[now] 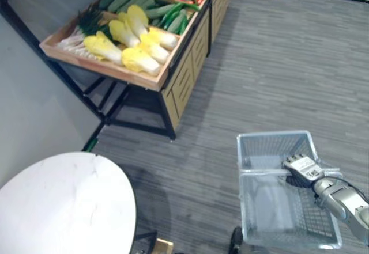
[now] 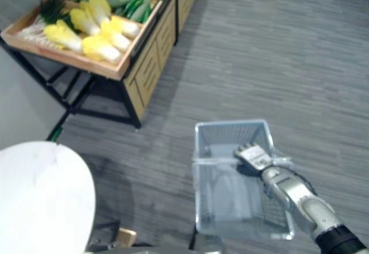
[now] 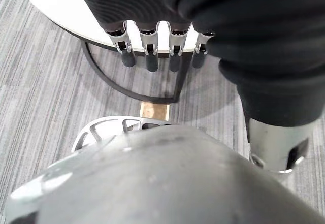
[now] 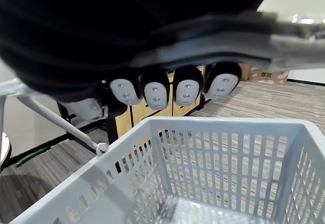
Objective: Pick vegetable in the basket
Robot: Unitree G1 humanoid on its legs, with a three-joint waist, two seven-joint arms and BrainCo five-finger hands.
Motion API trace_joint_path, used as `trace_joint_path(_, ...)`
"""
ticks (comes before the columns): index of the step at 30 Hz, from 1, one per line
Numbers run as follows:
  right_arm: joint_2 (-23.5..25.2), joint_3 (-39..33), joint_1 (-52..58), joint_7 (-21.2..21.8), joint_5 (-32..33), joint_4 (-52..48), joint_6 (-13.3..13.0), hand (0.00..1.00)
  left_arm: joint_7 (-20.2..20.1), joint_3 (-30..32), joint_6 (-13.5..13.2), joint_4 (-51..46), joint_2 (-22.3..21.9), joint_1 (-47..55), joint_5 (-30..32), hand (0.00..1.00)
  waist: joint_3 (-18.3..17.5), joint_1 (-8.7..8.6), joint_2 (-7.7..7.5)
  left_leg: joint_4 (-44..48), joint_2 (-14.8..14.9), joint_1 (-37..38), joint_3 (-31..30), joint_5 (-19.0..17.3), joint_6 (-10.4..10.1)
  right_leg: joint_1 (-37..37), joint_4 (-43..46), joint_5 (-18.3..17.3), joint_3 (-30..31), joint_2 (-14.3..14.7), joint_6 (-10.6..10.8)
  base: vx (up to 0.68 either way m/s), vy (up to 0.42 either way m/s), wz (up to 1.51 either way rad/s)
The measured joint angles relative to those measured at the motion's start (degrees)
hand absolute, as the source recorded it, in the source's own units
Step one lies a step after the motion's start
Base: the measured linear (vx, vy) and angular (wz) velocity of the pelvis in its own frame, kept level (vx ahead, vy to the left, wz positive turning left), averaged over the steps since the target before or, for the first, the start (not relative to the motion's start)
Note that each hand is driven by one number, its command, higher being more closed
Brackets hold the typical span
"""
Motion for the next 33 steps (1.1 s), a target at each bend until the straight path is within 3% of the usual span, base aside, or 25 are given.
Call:
trace_joint_path(2, 0.2, -1.0, 1.5, -0.5, 0.0, -0.5, 0.0, 1.00, 0.3, 0.2, -0.1, -0.1, 0.2, 0.0, 0.0, 0.00, 0.1, 0.04, 0.02, 6.8, 3.3, -0.7, -2.4, 3.6, 0.6, 1.1, 0.0, -0.5, 1.3, 0.3, -0.7, -0.04, -0.137, -0.34)
trace_joint_path(3, 0.2, -1.9, 2.2, -0.6, 0.0, -1.6, 0.0, 1.00, 0.5, 0.3, -0.3, -0.1, 0.2, 0.1, 0.0, 0.00, 0.5, 0.15, -0.18, 11.1, 4.9, -1.2, -5.8, 7.1, 1.5, 1.7, 0.3, -0.8, 3.1, 0.4, -1.2, -0.03, -0.108, -0.66)
trace_joint_path(4, 0.2, -2.2, 2.2, -1.3, 0.0, -2.6, -0.1, 1.00, 1.1, 0.5, -0.5, -0.2, 0.1, 0.1, 0.0, 0.00, 0.6, 0.21, -0.02, 14.1, 4.8, -3.2, -13.1, 10.7, 2.5, 2.3, 0.5, -1.0, 5.5, 0.3, -1.7, -0.02, -0.089, -0.82)
trace_joint_path(5, 0.2, -2.2, 2.1, -1.9, 0.0, -2.9, -0.1, 1.00, 1.3, 0.8, -0.7, -0.2, 0.0, 0.1, -0.2, 0.00, 0.6, 0.37, 0.04, 15.0, 4.0, -5.0, -17.5, 11.4, 2.1, 2.3, 0.5, -1.1, 7.1, 0.2, -1.9, 0.00, -0.045, -1.05)
trace_joint_path(7, 0.7, -2.1, 1.3, -2.7, 0.1, -4.0, 0.0, 1.00, 2.6, 1.6, -1.4, -0.2, -0.9, 0.3, -1.4, 0.00, 0.7, 0.79, 0.14, 13.5, -3.7, -9.0, -33.5, 5.2, 0.2, 0.3, 0.4, -1.5, 12.9, -0.5, -2.5, 0.02, 0.008, -1.25)
trace_joint_path(10, 0.7, 0.3, -1.2, -3.1, 0.3, -4.0, 0.1, 1.00, 2.6, 2.1, -2.1, -0.3, -1.3, 0.7, -3.2, 0.00, 1.5, 1.89, 0.43, 4.8, -14.6, -10.9, -48.8, -0.4, -0.4, -1.2, -0.5, -1.3, 21.5, 0.1, -2.8, 0.05, 0.077, -1.47)
trace_joint_path(13, 0.4, 1.6, -4.1, -3.1, 0.2, -3.8, 0.1, 1.00, 2.4, 2.5, -2.6, -0.7, -1.5, 1.1, -3.3, 0.00, 2.5, 2.12, 0.53, -6.9, -19.8, -13.0, -56.8, -1.6, -0.5, -2.8, -0.6, -1.3, 26.3, 0.1, -2.8, 0.02, 0.158, -1.05)
trace_joint_path(14, 0.1, 1.6, -4.4, -3.1, 0.4, -3.8, 0.0, 1.00, 2.4, 2.5, -2.6, -0.7, -1.8, 1.2, -3.3, 0.00, 2.6, 2.14, 1.14, -12.7, -20.0, -13.9, -58.7, -1.0, -0.5, -3.5, -0.6, -1.4, 26.7, 0.2, -2.7, 0.02, 0.228, -0.95)
trace_joint_path(15, -0.6, 1.6, -4.7, -3.1, 0.6, -3.8, -0.2, 1.00, 2.4, 3.0, -2.8, -0.7, -2.6, 1.4, -3.3, 0.00, 2.6, 2.52, 3.38, -18.8, -19.1, -14.0, -59.8, 0.7, -1.0, -4.0, 0.5, -1.2, 26.6, 1.6, -1.6, 0.09, 0.189, -0.92)
trace_joint_path(16, -0.3, 2.1, -4.5, -3.1, 1.6, -3.7, -0.2, 1.00, 2.6, 3.9, -2.9, -0.7, -3.5, 1.5, -3.3, 0.00, 3.5, 3.55, 3.07, -18.4, -19.4, -13.4, -58.4, 3.7, -1.6, -6.1, 5.7, -1.7, 26.8, 0.8, 0.0, 0.14, 0.193, -0.54)
trace_joint_path(17, -0.8, 2.2, -3.7, -3.1, 1.6, -3.7, -0.7, 1.00, 2.7, 4.2, -2.9, -0.6, -3.0, 1.6, -3.2, 0.00, 3.7, 2.89, 2.76, -16.7, -20.2, -13.9, -58.6, 3.0, -1.3, -5.7, 5.7, -2.5, 26.6, -0.3, 1.3, 0.21, 0.210, -0.19)
trace_joint_path(20, -0.3, 2.6, -3.7, -3.2, 1.7, -3.7, -0.9, 1.00, 3.3, 4.1, -2.8, -0.7, -3.2, 1.7, -2.9, 0.00, 4.4, 3.93, 2.99, -7.6, -20.9, -16.1, -58.3, -0.5, -0.9, -2.3, 1.5, -2.8, 26.8, -1.9, 3.0, 0.25, 0.244, 0.07)
trace_joint_path(22, 1.1, 3.0, -4.8, -3.2, 1.8, -3.2, -1.0, 1.00, 3.8, 4.8, -2.8, -1.3, -3.2, 2.2, -2.4, 0.00, 5.5, 5.33, 1.48, 5.7, -20.8, -22.9, -57.4, -2.2, -1.3, 1.2, -0.4, -2.6, 27.1, -3.4, 3.8, 0.26, 0.195, -0.06)
trace_joint_path(23, 1.3, 3.3, -5.8, -3.2, 1.9, -3.3, -1.3, 1.00, 3.8, 4.5, -2.7, -1.2, -3.5, 2.9, -2.2, 0.00, 5.0, 5.53, 2.23, -0.6, -20.5, -21.8, -58.5, -1.7, -1.4, 2.3, -0.9, -3.6, 27.6, -3.2, 3.6, 0.21, 0.168, -0.26)
trace_joint_path(24, 1.7, 3.1, -6.5, -3.2, 2.0, -3.4, -1.6, 1.00, 3.8, 3.6, -2.4, -1.1, -3.6, 3.7, -2.2, 0.00, 5.0, 5.51, 2.29, -3.6, -20.1, -21.6, -58.8, 0.0, 0.1, 2.4, -0.2, -5.3, 28.2, -3.1, 4.9, 0.27, 0.255, -0.37)
trace_joint_path(25, 3.6, 2.8, -5.7, -3.4, 2.0, -3.7, -1.6, 1.00, 3.8, 3.2, -2.1, -1.1, -2.9, 4.3, -2.1, 0.00, 4.3, 5.70, 0.88, -4.9, -22.0, -19.9, -57.3, -1.6, 0.0, 1.9, 2.3, -7.8, 29.3, -5.1, 3.0, 0.24, 0.227, -0.30)
trace_joint_path(26, 4.2, 2.7, -4.9, -3.7, 2.0, -3.8, -1.6, 1.00, 3.9, 2.8, -2.1, -1.1, -2.3, 4.4, -2.1, 0.00, 3.8, 5.62, 0.09, -6.2, -23.3, -19.0, -56.8, -1.9, 0.4, 1.5, 3.6, -8.5, 29.6, -6.1, 2.9, 0.26, 0.219, -0.19)
trace_joint_path(27, 5.2, 2.6, -3.5, -4.0, 2.0, -3.5, -1.2, 1.00, 4.2, 2.3, -2.0, -0.6, -1.6, 4.1, -2.0, 0.00, 3.3, 5.49, -1.19, -8.8, -24.9, -17.0, -55.8, -2.3, 1.4, -1.2, 10.1, -9.2, 30.2, -7.4, 3.2, 0.24, 0.137, -0.08)
trace_joint_path(29, 7.6, 2.7, -2.3, -4.0, 1.9, -2.6, -0.9, 1.00, 4.3, 0.7, -1.6, -0.7, -0.7, 4.1, -1.9, 0.00, 3.3, 4.96, -1.96, -11.6, -26.2, -13.0, -55.5, -1.8, 3.2, -8.1, 27.4, -7.9, 33.1, -7.3, 3.2, 0.29, 0.176, -0.02)
trace_joint_path(30, 9.2, 2.7, -2.1, -4.0, 1.6, -1.8, -0.5, 1.00, 4.3, -0.3, -1.4, -0.7, -0.2, 4.0, -1.8, 0.00, 3.3, 4.67, -2.51, -12.7, -26.7, -10.4, -55.3, -2.3, 3.9, -10.4, 35.3, -5.5, 34.6, -7.0, 2.9, 0.37, 0.187, 0.04)
trace_joint_path(31, 10.6, 2.6, -1.8, -4.0, 1.5, -1.0, 0.4, 1.00, 4.3, -2.2, -1.1, -0.9, 0.5, 4.0, -1.0, 0.00, 3.3, 4.66, -3.07, -13.9, -27.4, -6.4, -55.4, -3.0, 5.0, -13.2, 44.2, 0.7, 35.6, -6.6, 3.6, 0.49, 0.190, 0.06)
trace_joint_path(32, 11.3, 2.2, -1.6, -4.1, 1.4, -0.4, 0.8, 1.00, 4.3, -3.5, -1.1, -1.5, 1.0, 3.8, -0.8, 0.00, 3.4, 4.57, -3.01, -15.0, -27.7, -3.8, -55.9, -3.6, 6.0, -15.3, 50.6, 4.2, 35.7, -6.5, 3.9, 0.42, 0.128, 0.12)
trace_joint_path(33, 11.7, 1.9, -1.5, -4.2, 1.4, 0.1, 0.8, 1.00, 4.3, -4.3, -1.1, -1.6, 1.4, 3.5, -0.8, 0.00, 3.5, 4.56, -3.28, -15.4, -27.9, -2.2, -56.5, -3.8, 6.4, -16.5, 54.8, 3.1, 35.3, -6.5, 3.0, 0.42, 0.079, 0.43)
